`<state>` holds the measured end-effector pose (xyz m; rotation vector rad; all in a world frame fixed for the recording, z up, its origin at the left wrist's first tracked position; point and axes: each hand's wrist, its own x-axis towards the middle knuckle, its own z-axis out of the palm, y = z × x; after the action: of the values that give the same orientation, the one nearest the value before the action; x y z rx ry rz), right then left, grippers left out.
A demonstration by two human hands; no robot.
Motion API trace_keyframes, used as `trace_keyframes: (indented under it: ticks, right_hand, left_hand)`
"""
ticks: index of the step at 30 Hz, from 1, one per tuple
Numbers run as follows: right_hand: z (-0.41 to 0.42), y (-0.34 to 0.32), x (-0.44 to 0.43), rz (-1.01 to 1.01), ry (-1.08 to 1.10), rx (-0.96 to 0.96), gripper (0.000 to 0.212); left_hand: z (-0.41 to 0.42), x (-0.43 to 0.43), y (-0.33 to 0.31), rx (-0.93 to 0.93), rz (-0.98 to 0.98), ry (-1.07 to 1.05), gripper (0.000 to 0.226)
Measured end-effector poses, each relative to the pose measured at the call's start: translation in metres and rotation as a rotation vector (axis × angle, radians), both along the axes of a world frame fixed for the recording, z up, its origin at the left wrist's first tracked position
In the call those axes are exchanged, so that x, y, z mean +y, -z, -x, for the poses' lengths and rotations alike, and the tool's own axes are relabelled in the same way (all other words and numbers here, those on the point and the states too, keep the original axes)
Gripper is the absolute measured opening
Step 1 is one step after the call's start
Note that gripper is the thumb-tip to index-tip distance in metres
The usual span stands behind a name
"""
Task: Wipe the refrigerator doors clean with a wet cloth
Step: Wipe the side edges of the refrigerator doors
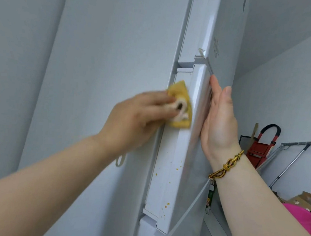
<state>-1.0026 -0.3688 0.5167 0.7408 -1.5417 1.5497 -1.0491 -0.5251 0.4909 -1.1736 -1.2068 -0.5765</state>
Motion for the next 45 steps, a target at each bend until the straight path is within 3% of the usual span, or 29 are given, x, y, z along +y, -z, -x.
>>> trace_keyframes:
  ticks: [3, 5, 7, 13, 16, 19, 23, 30, 34, 38, 40, 45]
  right_hand:
    - [0.001, -0.001, -0.001, -0.034, 0.068, 0.002, 0.052]
    - [-0.001, 0.0, -0.003, -0.089, 0.17, -0.006, 0.057]
    - [-0.001, 0.002, -0.004, -0.127, 0.228, 0.004, 0.048]
    - [-0.005, 0.005, -0.01, -0.151, 0.306, 0.024, 0.045]
    - [-0.005, 0.006, -0.012, -0.144, 0.323, 0.026, 0.045]
    - [-0.003, 0.006, -0.012, -0.136, 0.332, 0.037, 0.047]
    - [-0.002, 0.006, -0.011, -0.136, 0.332, 0.039, 0.05]
    - [-0.005, 0.007, -0.014, -0.147, 0.361, 0.044, 0.045]
    - [-0.005, 0.007, -0.014, -0.148, 0.356, 0.042, 0.045]
    - [-0.003, 0.007, -0.012, -0.165, 0.379, 0.056, 0.045]
    - [-0.002, 0.007, -0.012, -0.178, 0.392, 0.061, 0.045]
    - [0.0, 0.006, -0.01, -0.212, 0.416, 0.063, 0.045]
  left_hand:
    - [0.006, 0.003, -0.02, -0.083, -0.091, 0.016, 0.028]
    - [0.007, 0.007, -0.017, -0.088, -0.12, 0.046, 0.028]
    - [0.008, 0.007, -0.003, -0.043, -0.132, 0.017, 0.025]
    - [0.0, -0.004, 0.066, 0.035, 0.011, -0.136, 0.013]
    - [0.002, -0.016, 0.051, 0.157, 0.13, -0.27, 0.014]
    - [0.001, -0.013, 0.017, 0.16, 0.04, -0.35, 0.025]
    - [-0.005, 0.003, 0.015, 0.057, -0.092, -0.288, 0.028]
    - [-0.005, -0.005, 0.114, 0.018, 0.027, -0.198, 0.021]
    - [-0.004, -0.014, 0.108, 0.053, 0.115, -0.212, 0.024]
    - [-0.013, 0.004, 0.063, -0.178, -0.13, -0.06, 0.022]
    - [-0.021, 0.016, 0.054, -0.208, -0.193, -0.052, 0.025]
    - [-0.035, 0.02, 0.116, -0.199, -0.149, -0.069, 0.021]
